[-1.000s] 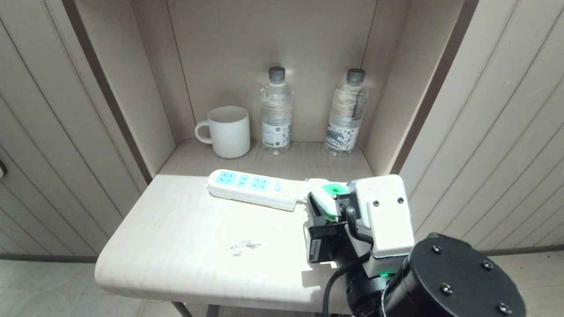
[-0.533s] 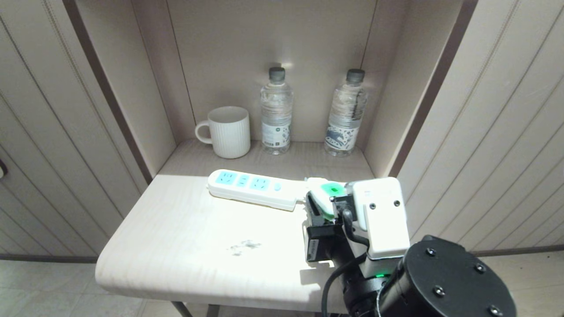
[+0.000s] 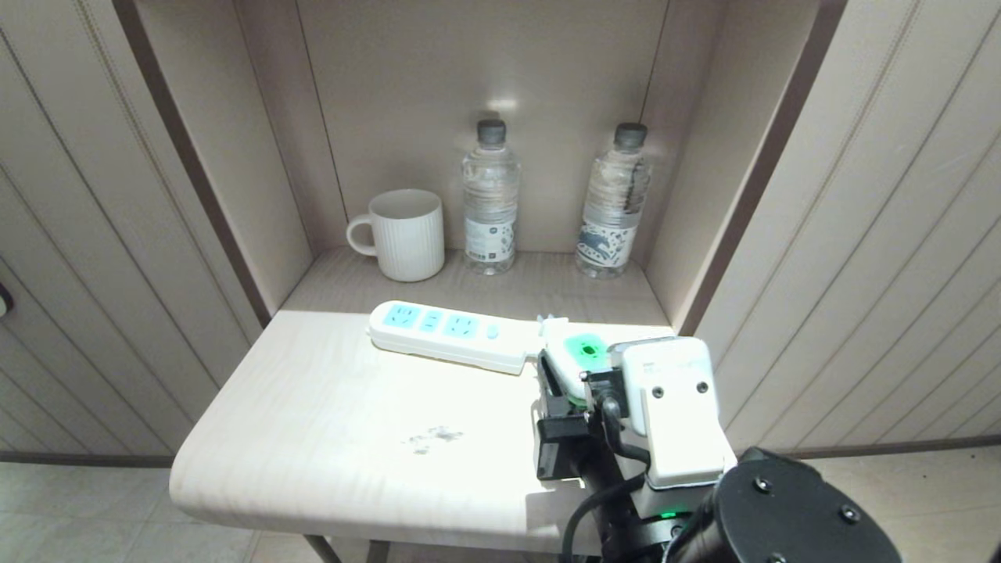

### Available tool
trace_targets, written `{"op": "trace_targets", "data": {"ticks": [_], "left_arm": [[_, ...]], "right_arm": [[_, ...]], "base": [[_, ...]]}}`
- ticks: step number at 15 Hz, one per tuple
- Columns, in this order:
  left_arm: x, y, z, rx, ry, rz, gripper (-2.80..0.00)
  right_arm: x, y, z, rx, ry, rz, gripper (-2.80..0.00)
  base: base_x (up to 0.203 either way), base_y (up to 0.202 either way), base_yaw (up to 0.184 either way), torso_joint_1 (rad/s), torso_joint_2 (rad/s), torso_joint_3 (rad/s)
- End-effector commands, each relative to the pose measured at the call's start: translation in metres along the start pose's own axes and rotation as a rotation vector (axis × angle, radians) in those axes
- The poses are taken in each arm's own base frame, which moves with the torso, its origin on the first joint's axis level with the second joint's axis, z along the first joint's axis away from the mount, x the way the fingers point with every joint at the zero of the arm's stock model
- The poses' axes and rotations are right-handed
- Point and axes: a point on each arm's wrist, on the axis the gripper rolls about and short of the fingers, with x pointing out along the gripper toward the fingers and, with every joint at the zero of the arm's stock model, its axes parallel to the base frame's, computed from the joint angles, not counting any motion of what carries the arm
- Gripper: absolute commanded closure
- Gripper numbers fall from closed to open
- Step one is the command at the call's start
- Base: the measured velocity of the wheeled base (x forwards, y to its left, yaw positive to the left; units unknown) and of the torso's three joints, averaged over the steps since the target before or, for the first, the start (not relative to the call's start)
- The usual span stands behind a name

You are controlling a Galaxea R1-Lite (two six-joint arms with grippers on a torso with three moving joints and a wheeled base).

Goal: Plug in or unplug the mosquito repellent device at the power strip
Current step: Place the mosquito repellent liquid on the table

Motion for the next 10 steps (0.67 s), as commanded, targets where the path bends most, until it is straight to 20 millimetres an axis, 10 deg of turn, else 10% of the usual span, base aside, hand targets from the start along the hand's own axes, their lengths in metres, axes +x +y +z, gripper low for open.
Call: {"op": "trace_targets", "data": {"ticks": [1,6,7,10], "left_arm": [[0.0001,0.0,-0.0001,0.0,0.003,0.0,0.0],[0.0001,0.0,0.0001,0.0,0.002,0.0,0.0],[0.0001,0.0,0.0001,0.0,0.001,0.0,0.0],[0.0001,0.0,-0.0001,0.0,0.003,0.0,0.0]], "right_arm": [[0.0006,0.0023,-0.0064,-0.006,0.004,-0.005,0.0],[0.0034,0.0007,-0.0064,-0.004,-0.001,-0.016,0.0],[0.004,-0.0003,-0.0054,-0.002,-0.003,-0.019,-2.8],[0.0041,-0.0023,-0.0002,-0.005,-0.011,-0.023,-2.8]], "base": [[0.0,0.0,0.0,0.0,0.0,0.0],[0.0,0.0,0.0,0.0,0.0,0.0],[0.0,0.0,0.0,0.0,0.0,0.0],[0.0,0.0,0.0,0.0,0.0,0.0]]}}
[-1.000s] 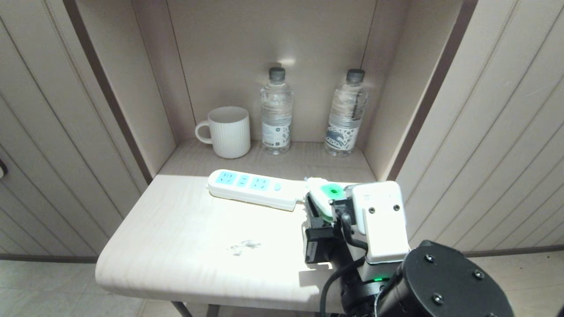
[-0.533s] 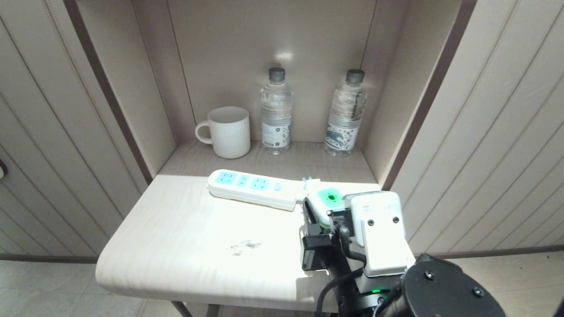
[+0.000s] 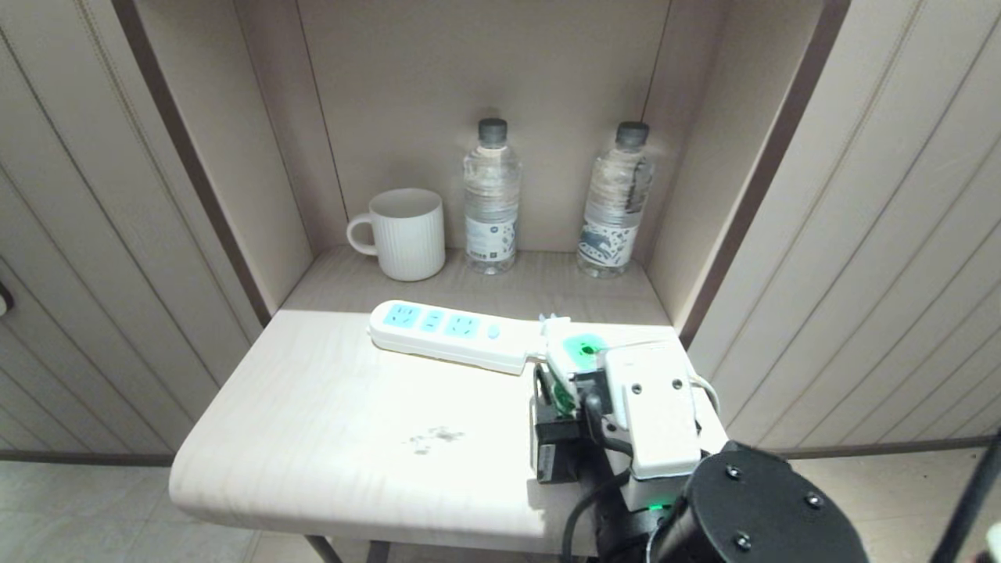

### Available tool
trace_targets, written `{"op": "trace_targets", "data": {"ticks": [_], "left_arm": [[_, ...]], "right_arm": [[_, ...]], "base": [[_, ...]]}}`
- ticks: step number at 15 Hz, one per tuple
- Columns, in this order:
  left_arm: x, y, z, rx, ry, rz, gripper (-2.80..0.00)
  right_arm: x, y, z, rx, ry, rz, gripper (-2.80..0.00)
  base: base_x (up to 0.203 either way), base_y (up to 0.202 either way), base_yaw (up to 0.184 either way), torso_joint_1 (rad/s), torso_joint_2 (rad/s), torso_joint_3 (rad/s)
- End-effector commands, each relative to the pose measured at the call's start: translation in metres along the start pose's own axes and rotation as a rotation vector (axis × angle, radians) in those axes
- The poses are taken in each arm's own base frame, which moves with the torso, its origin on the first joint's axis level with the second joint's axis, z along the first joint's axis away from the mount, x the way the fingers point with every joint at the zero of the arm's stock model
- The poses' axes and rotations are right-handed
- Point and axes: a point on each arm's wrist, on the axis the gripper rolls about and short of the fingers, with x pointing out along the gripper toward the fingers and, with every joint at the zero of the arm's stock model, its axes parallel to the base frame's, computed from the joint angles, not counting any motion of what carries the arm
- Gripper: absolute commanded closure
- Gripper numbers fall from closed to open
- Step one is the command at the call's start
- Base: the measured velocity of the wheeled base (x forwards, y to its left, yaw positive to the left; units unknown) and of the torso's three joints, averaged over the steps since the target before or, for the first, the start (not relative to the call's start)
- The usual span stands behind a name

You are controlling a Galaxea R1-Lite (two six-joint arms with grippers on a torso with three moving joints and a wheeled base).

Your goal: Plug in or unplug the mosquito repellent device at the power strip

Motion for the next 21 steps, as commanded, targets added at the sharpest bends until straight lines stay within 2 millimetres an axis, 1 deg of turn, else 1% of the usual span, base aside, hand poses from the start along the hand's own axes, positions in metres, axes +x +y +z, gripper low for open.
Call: {"op": "trace_targets", "data": {"ticks": [1,8,10,11,13,17,19,21], "left_arm": [[0.0,0.0,0.0,0.0,0.003,0.0,0.0],[0.0,0.0,0.0,0.0,0.003,0.0,0.0],[0.0,0.0,0.0,0.0,0.003,0.0,0.0],[0.0,0.0,0.0,0.0,0.003,0.0,0.0],[0.0,0.0,0.0,0.0,0.002,0.0,0.0],[0.0,0.0,0.0,0.0,0.003,0.0,0.0],[0.0,0.0,0.0,0.0,0.003,0.0,0.0],[0.0,0.0,0.0,0.0,0.001,0.0,0.0]], "right_arm": [[-0.001,-0.001,0.006,0.019,-0.013,-0.005,-2.8],[-0.006,-0.008,0.021,0.039,-0.034,-0.002,-2.8],[-0.016,-0.008,0.027,0.018,-0.039,0.031,-2.8],[-0.019,-0.009,0.028,0.011,-0.038,0.038,-2.8],[-0.032,-0.007,0.033,0.017,-0.04,0.083,-2.8],[-0.038,-0.02,0.047,0.04,-0.058,0.086,-2.8],[-0.04,-0.023,0.05,0.039,-0.06,0.085,-2.8],[-0.043,-0.034,0.054,0.043,-0.062,0.084,-2.8]], "base": [[0.0,0.0,0.0,0.0,0.0,0.0],[0.0,0.0,0.0,0.0,0.0,0.0],[0.0,0.0,0.0,0.0,0.0,0.0],[0.0,0.0,0.0,0.0,0.0,0.0],[0.0,0.0,0.0,0.0,0.0,0.0],[0.0,0.0,0.0,0.0,0.0,0.0],[0.0,0.0,0.0,0.0,0.0,0.0],[0.0,0.0,0.0,0.0,0.0,0.0]]}}
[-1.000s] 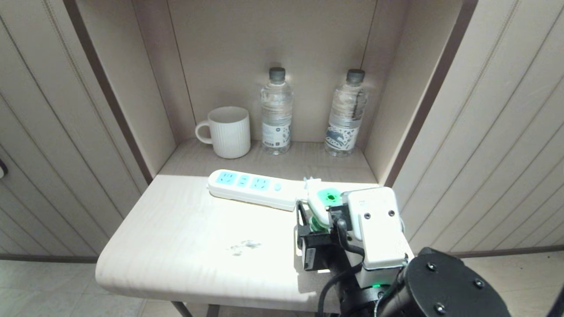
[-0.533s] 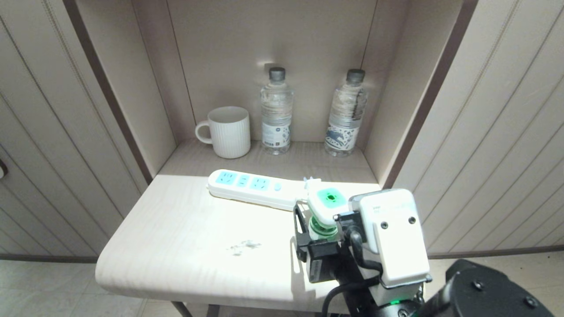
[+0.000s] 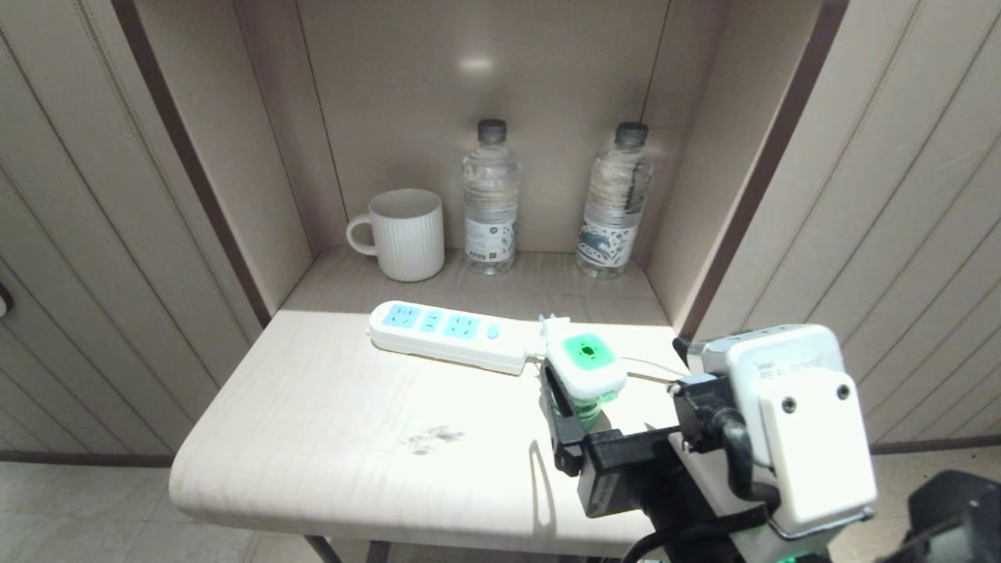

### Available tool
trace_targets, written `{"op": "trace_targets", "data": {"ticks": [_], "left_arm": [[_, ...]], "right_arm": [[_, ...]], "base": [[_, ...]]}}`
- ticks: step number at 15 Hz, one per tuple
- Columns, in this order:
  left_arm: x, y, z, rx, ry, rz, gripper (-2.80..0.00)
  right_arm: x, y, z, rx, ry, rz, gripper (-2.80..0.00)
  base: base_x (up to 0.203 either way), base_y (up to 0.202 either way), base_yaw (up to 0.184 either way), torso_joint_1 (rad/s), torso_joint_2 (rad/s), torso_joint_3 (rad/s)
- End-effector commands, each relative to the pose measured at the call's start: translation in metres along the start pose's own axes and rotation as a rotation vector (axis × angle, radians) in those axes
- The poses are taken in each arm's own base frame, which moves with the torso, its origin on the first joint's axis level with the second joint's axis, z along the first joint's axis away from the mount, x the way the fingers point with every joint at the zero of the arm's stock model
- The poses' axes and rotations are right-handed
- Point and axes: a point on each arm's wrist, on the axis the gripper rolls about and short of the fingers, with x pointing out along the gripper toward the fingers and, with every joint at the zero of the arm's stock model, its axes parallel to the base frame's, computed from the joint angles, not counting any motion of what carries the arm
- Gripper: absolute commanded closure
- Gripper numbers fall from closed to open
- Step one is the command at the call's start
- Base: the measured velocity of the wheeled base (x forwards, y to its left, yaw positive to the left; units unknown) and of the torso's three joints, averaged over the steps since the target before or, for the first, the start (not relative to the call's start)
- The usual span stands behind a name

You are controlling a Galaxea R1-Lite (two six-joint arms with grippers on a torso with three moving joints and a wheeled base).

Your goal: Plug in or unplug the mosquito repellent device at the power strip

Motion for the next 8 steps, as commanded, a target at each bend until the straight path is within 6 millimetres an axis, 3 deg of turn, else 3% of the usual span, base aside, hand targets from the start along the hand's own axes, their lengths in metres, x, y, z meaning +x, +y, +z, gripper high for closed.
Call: {"op": "trace_targets", "data": {"ticks": [1,8], "left_arm": [[0.0,0.0,0.0,0.0,0.001,0.0,0.0],[0.0,0.0,0.0,0.0,0.003,0.0,0.0]], "right_arm": [[-0.007,-0.015,0.012,0.031,-0.017,-0.01,-2.8],[-0.023,-0.055,0.045,0.066,-0.078,-0.028,-2.8]], "base": [[0.0,0.0,0.0,0.0,0.0,0.0],[0.0,0.0,0.0,0.0,0.0,0.0]]}}
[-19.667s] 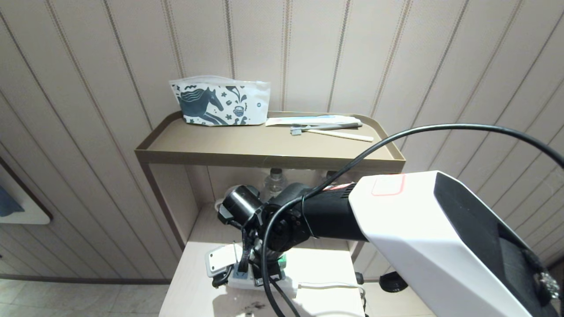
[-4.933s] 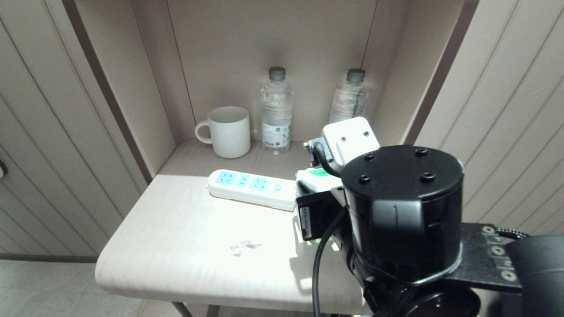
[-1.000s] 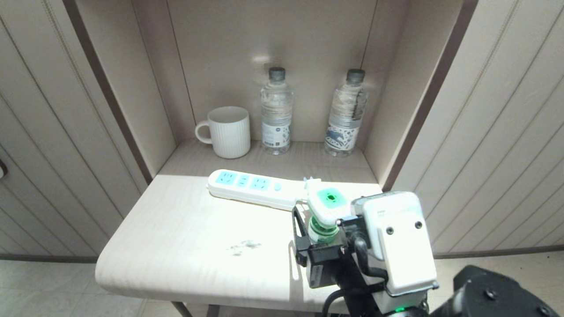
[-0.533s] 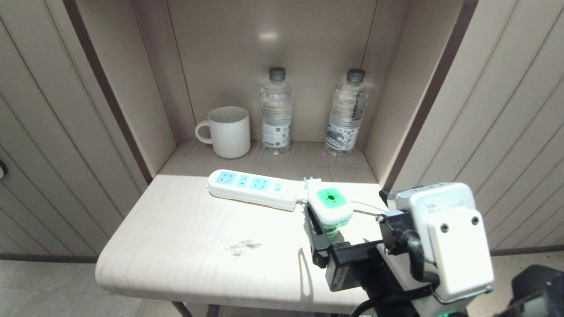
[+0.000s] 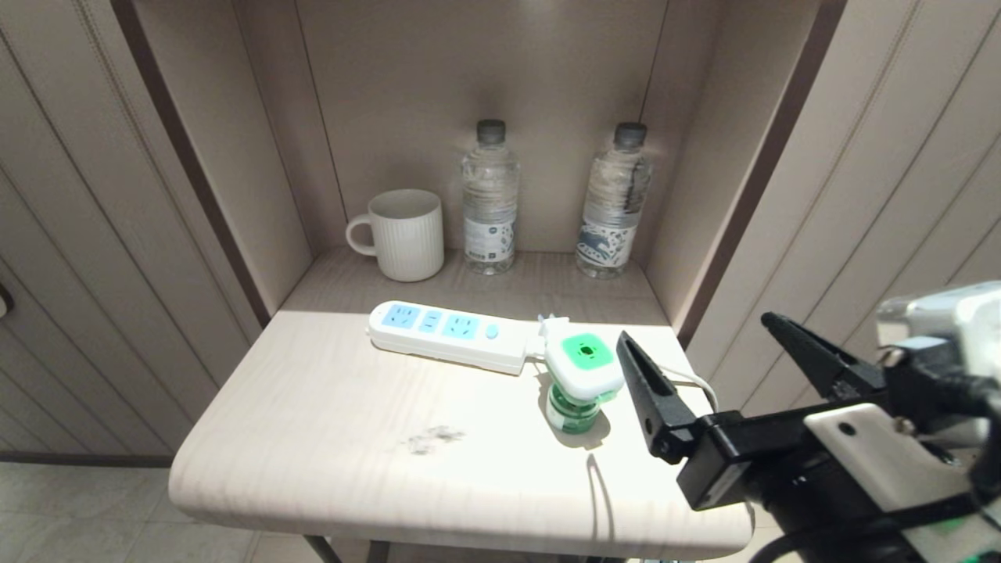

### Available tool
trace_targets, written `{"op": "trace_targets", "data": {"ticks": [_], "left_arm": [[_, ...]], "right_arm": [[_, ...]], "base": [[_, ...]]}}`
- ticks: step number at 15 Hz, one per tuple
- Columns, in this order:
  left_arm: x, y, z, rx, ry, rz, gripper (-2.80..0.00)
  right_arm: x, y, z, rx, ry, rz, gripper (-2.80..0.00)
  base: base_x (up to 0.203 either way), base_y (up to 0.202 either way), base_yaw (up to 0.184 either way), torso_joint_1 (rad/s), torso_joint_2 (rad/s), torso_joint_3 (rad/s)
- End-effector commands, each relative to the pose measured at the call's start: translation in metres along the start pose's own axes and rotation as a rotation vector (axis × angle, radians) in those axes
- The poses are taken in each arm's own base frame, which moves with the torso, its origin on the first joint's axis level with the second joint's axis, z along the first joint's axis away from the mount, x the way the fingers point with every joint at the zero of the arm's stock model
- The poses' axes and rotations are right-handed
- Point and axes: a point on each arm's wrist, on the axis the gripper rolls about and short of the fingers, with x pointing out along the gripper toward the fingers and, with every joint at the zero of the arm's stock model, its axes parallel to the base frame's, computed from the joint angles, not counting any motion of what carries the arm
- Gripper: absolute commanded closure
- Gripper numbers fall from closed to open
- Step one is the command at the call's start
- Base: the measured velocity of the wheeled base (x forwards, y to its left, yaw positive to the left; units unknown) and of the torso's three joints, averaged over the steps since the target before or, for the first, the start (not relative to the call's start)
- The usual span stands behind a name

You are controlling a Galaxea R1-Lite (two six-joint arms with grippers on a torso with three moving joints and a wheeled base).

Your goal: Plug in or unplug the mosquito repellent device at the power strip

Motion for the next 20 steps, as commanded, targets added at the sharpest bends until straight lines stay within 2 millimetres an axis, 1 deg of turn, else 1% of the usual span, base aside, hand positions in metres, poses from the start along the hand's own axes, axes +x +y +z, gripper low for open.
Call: {"op": "trace_targets", "data": {"ticks": [1,3,4,7,8,10,11,12,14,16,17,18,20], "left_arm": [[0.0,0.0,0.0,0.0,0.003,0.0,0.0],[0.0,0.0,0.0,0.0,0.003,0.0,0.0],[0.0,0.0,0.0,0.0,0.002,0.0,0.0],[0.0,0.0,0.0,0.0,0.003,0.0,0.0],[0.0,0.0,0.0,0.0,0.003,0.0,0.0],[0.0,0.0,0.0,0.0,0.002,0.0,0.0],[0.0,0.0,0.0,0.0,0.003,0.0,0.0],[0.0,0.0,0.0,0.0,0.001,0.0,0.0],[0.0,0.0,0.0,0.0,0.003,0.0,0.0],[0.0,0.0,0.0,0.0,0.001,0.0,0.0],[0.0,0.0,0.0,0.0,0.003,0.0,0.0],[0.0,0.0,0.0,0.0,0.003,0.0,0.0],[0.0,0.0,0.0,0.0,0.003,0.0,0.0]], "right_arm": [[-0.008,-0.022,0.022,0.052,-0.045,-0.019,-2.8],[-0.012,-0.035,0.034,0.055,-0.059,-0.025,-2.8],[-0.015,-0.043,0.04,0.058,-0.062,-0.024,0.0],[-0.025,-0.069,0.055,0.064,-0.066,-0.037,0.0],[-0.029,-0.084,0.061,0.073,-0.074,-0.063,0.0],[-0.035,-0.114,0.067,0.06,-0.085,-0.15,0.0],[-0.042,-0.132,0.069,0.043,-0.088,-0.215,0.0],[-0.05,-0.15,0.07,0.021,-0.092,-0.297,0.0],[-0.07,-0.176,0.069,-0.004,-0.104,-0.427,0.0],[-0.095,-0.195,0.062,-0.047,-0.097,-0.539,0.0],[-0.105,-0.2,0.054,-0.08,-0.077,-0.573,0.0],[-0.113,-0.204,0.044,-0.108,-0.056,-0.596,0.0],[-0.124,-0.208,0.022,-0.144,-0.026,-0.623,0.0]], "base": [[0.0,0.0,0.0,0.0,0.0,0.0],[0.0,0.0,0.0,0.0,0.0,0.0],[0.0,0.0,0.0,0.0,0.0,0.0],[0.0,0.0,0.0,0.0,0.0,0.0],[0.0,0.0,0.0,0.0,0.0,0.0],[0.0,0.0,0.0,0.0,0.0,0.0],[0.0,0.0,0.0,0.0,0.0,0.0],[0.0,0.0,0.0,0.0,0.0,0.0],[0.0,0.0,0.0,0.0,0.0,0.0],[0.0,0.0,0.0,0.0,0.0,0.0],[0.0,0.0,0.0,0.0,0.0,0.0],[0.0,0.0,0.0,0.0,0.0,0.0],[0.0,0.0,0.0,0.0,0.0,0.0]]}}
